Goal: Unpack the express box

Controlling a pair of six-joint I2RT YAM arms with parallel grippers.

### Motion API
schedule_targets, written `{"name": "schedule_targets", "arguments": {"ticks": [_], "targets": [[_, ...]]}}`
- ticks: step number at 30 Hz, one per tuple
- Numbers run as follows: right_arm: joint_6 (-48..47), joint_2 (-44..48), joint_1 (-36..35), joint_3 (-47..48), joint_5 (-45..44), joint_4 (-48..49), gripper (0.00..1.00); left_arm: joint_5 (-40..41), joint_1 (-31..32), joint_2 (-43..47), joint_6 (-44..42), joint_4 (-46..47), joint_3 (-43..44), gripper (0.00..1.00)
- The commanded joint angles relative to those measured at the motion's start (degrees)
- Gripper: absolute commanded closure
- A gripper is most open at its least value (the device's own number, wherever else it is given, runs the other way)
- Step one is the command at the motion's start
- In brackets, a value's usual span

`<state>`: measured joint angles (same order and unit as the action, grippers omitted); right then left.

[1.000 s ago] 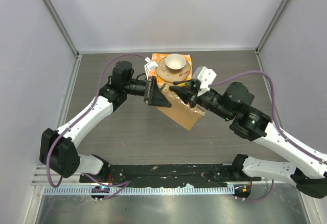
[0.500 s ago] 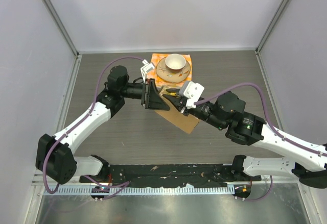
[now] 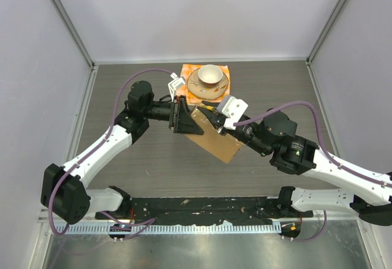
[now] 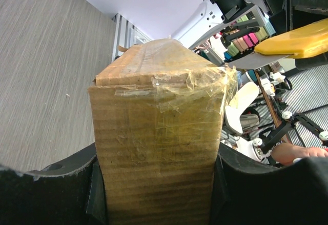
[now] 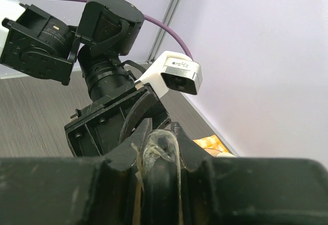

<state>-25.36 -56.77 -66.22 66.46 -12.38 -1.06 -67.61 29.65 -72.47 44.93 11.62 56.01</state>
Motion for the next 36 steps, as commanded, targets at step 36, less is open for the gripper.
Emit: {"name": "schedule_targets", "arguments": {"ticks": [36], "targets": [[2.7, 2.2, -0.1, 2.8, 2.3, 2.5, 0.99, -0.2, 0.8, 2.6, -2.3, 0.3, 0.4, 1.00]]}}
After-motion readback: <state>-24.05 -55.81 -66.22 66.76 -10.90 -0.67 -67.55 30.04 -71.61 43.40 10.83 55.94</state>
